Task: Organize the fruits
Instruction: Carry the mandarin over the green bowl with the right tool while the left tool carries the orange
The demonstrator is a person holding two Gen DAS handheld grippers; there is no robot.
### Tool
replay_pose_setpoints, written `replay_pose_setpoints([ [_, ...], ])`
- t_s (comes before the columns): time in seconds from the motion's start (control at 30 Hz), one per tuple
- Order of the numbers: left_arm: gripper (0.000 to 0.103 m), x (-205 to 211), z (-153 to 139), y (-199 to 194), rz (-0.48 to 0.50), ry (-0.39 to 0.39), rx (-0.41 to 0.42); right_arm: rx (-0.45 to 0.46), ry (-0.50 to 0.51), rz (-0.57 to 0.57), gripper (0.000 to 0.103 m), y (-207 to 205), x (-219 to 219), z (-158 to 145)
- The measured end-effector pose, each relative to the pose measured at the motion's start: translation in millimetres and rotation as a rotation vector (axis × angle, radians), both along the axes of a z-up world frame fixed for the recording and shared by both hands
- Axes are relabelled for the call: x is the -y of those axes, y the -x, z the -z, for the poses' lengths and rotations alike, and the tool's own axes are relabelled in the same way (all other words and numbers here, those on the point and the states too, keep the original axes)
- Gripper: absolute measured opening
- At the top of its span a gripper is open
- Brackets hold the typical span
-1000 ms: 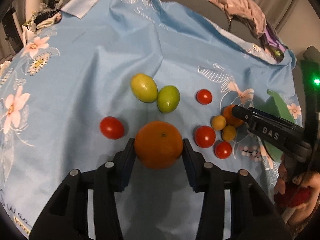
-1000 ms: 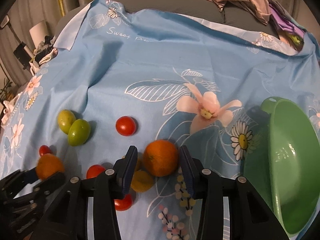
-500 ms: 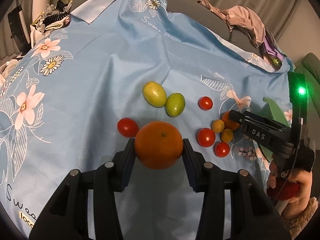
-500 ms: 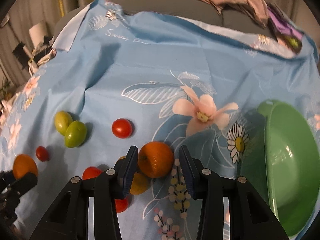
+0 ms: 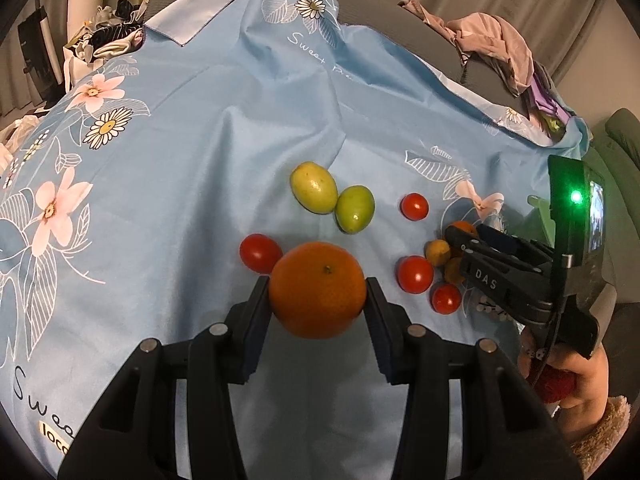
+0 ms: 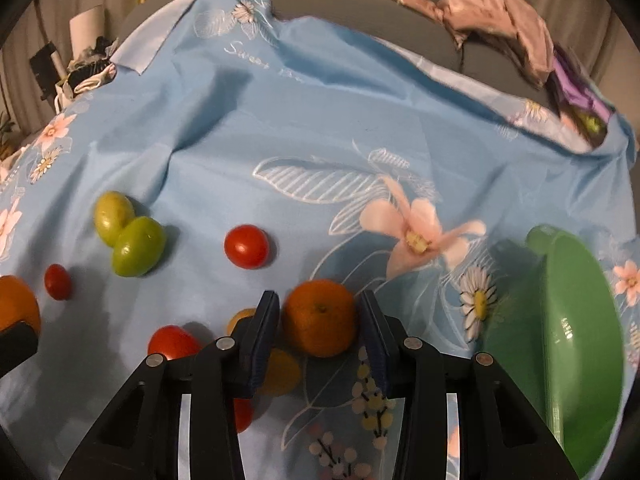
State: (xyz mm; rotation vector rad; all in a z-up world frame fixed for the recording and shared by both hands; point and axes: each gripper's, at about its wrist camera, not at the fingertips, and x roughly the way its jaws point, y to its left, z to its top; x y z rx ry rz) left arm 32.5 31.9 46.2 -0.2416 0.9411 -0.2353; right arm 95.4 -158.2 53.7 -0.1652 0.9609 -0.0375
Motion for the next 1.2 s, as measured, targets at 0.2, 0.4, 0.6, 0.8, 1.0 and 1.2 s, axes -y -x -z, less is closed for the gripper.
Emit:
replay_pose_setpoints([
  [0.2,0.045,-5.8,-3.4,-0.6,-0.010,0.018,0.003,0.007,-0.112,0.027,0.040,8.8,7.2,-11.0],
  [0.4,0.046,-17.4,-11.9,0.3,-0.033,0.043,0.022,0.006,-0.369,-0.043,0.040,49.2,1.7,-32.8],
  [0.6,0.046,-30.4,-17.0,1.7,-0.061,0.058,0.026,-0.116,-0.396,-0.200,0.040,76.6,-64.2,0.4],
  [0.8,0.046,-34.2,-19.0,3.0,-0.067,0.062,0.031,-0.068,-0.296,-0.237,0.041,81.9,-85.7,3.0],
  [1.0,0.046,-29.1,-18.3,3.8,-0.051,0.052,0.031,-0.115,-0.262,-0.227,0.052,82.9,-85.5,18.9],
  [1.2,0.046,-24.4,-21.3,6.0,-0.048,0.025,0.042,-0.070,-0.241,-0.229,0.044,81.4,-86.7,16.2],
])
